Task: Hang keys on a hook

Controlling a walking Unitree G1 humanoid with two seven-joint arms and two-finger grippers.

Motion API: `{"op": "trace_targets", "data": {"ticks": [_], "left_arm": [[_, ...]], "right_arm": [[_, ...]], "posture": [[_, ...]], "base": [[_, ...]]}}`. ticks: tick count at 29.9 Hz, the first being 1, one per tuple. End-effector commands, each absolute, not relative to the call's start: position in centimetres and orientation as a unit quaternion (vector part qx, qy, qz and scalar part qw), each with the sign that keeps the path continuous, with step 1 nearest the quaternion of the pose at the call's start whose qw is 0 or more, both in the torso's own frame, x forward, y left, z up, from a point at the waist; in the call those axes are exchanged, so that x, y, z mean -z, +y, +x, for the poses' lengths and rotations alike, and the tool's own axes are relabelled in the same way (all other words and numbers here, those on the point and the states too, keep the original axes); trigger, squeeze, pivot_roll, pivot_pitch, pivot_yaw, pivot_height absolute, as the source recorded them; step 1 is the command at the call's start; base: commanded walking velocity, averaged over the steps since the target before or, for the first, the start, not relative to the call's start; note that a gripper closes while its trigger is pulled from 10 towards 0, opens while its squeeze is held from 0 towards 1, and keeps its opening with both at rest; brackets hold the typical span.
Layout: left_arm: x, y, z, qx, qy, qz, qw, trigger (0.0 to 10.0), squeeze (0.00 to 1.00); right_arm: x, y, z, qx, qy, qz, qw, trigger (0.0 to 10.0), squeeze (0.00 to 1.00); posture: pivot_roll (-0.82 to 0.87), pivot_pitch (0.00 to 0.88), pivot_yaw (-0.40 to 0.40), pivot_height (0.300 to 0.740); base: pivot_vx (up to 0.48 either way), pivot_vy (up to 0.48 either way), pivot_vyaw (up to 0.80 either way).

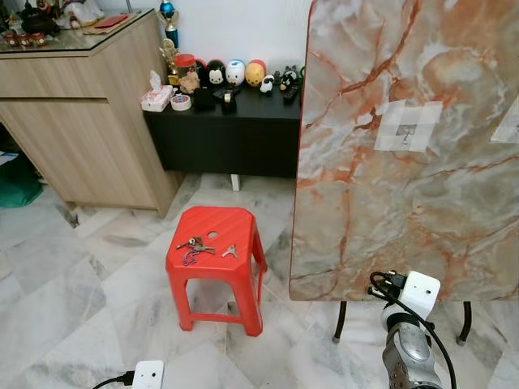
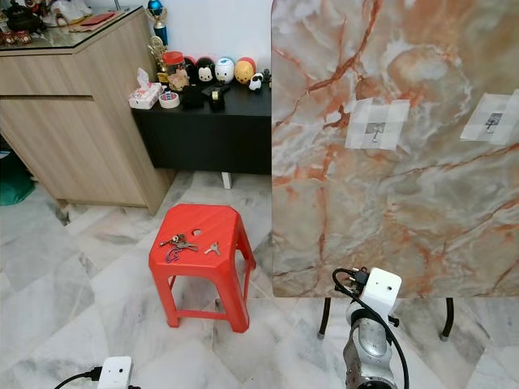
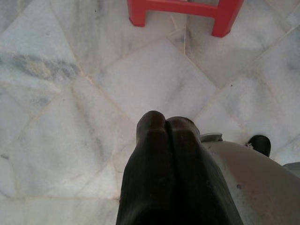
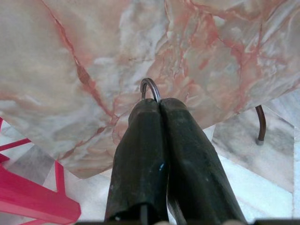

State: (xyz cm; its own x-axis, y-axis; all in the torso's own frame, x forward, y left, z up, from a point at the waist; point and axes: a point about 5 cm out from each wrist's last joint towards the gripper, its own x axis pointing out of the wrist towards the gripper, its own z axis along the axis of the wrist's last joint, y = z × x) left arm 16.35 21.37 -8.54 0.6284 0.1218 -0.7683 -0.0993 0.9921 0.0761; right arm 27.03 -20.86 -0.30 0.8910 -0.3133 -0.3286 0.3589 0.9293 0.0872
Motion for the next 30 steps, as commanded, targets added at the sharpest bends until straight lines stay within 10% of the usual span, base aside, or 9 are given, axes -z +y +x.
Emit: {"op": "trace_targets", "data": {"ticks": [1, 30], "left_arm": [[8.5, 21.6, 16.4, -0.066, 0.423, 0.008, 0.904, 10.0, 0.00], [8.3, 21.0, 16.9, -0.055, 0.411, 0.008, 0.910, 10.0, 0.00]], "right_arm": [[0.1, -20.7, 27.2, 0.177, 0.152, 0.081, 0.969, 10.0, 0.00], [-0.9, -19.7, 28.9, 0.174, 0.142, 0.115, 0.968, 10.0, 0.00]], "posture": [[-0.01, 0.012, 0.011, 0.740], [-0.01, 0.003, 0.005, 0.740]], "base": [[0.000, 0.000, 0.00], [0.155, 0.000, 0.00]]}}
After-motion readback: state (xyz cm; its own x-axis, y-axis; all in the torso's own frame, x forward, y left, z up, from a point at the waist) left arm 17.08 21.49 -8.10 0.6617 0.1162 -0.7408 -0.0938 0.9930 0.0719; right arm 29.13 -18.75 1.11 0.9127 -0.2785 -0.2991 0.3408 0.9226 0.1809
